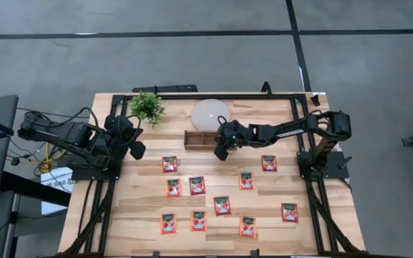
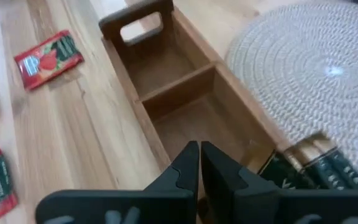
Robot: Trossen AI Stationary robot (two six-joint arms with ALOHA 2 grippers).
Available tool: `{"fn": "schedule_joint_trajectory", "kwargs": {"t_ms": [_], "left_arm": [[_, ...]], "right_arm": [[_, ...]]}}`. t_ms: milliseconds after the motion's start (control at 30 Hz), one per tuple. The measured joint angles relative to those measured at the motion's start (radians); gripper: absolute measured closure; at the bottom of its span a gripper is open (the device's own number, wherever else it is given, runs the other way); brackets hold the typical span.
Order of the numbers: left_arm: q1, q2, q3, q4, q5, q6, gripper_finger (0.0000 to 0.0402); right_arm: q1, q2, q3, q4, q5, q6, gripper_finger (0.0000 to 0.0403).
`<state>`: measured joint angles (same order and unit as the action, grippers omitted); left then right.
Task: Pick & Place Tea
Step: Put the brown tea bag into the right section of the wooden organizer
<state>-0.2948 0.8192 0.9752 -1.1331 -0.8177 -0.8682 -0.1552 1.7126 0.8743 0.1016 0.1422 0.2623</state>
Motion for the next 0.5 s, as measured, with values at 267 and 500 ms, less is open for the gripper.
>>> {"fn": "schedule_joint_trajectory", "kwargs": {"t_ms": [267, 500], "left_arm": [[0.000, 0.000, 0.000, 0.008, 0.001, 0.021, 0.0402], [0.000, 0.000, 0.000, 0.009, 0.000, 0.026, 0.0402]], "right_arm": [[-0.011, -0.018, 0.001, -0.017, 0.055, -0.001, 0.0392], [-0.011, -0.019, 0.001, -0.021, 0.102, 0.000, 0.0392]]}}
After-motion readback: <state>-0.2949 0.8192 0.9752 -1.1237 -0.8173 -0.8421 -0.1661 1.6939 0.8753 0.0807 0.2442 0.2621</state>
